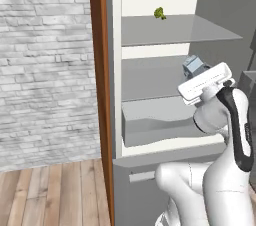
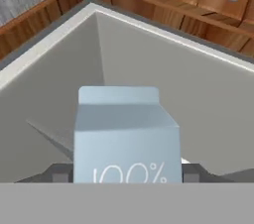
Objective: Take out the milk from the fridge and place it on the tray on the counter. Then take the sugar cube near the tray and place it in the tray.
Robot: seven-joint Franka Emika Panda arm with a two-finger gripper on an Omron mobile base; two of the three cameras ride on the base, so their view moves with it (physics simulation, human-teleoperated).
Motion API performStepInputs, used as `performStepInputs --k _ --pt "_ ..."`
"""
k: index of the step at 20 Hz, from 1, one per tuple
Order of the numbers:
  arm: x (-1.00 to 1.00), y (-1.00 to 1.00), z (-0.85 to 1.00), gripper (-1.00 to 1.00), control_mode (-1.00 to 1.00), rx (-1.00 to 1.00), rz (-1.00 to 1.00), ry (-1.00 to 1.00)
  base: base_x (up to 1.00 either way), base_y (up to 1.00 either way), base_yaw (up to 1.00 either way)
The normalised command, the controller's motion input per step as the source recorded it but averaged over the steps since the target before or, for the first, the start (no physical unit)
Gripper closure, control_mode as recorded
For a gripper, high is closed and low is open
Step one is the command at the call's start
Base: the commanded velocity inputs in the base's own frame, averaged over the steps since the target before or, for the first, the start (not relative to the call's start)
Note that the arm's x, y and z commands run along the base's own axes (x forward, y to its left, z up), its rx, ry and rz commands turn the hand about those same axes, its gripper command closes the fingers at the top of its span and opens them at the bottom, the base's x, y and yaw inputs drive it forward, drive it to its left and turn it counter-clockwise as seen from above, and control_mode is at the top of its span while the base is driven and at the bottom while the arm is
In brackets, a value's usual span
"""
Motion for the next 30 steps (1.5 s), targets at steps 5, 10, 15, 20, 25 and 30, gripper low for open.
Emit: performStepInputs --k 5,10,15,20,25,30 --pt "-0.59 -0.22 0.70 1.00 -1.00 0.00 -0.08 0.05 0.00 0.00 0.00" --pt "-0.41 -0.11 0.64 1.00 -1.00 0.03 -0.02 0.21 0.00 0.00 0.00" --pt "-0.55 -0.08 0.34 1.00 -1.00 0.27 -0.13 0.02 0.00 0.00 0.00" --pt "-0.44 0.00 0.12 1.00 -1.00 0.30 -0.11 -0.06 0.00 0.00 0.00" --pt "-0.01 0.00 0.12 1.00 -1.00 0.24 0.13 0.22 0.00 0.00 0.00" --pt "-0.12 0.01 0.00 1.00 -1.00 0.10 0.05 0.10 0.00 0.00 0.00"
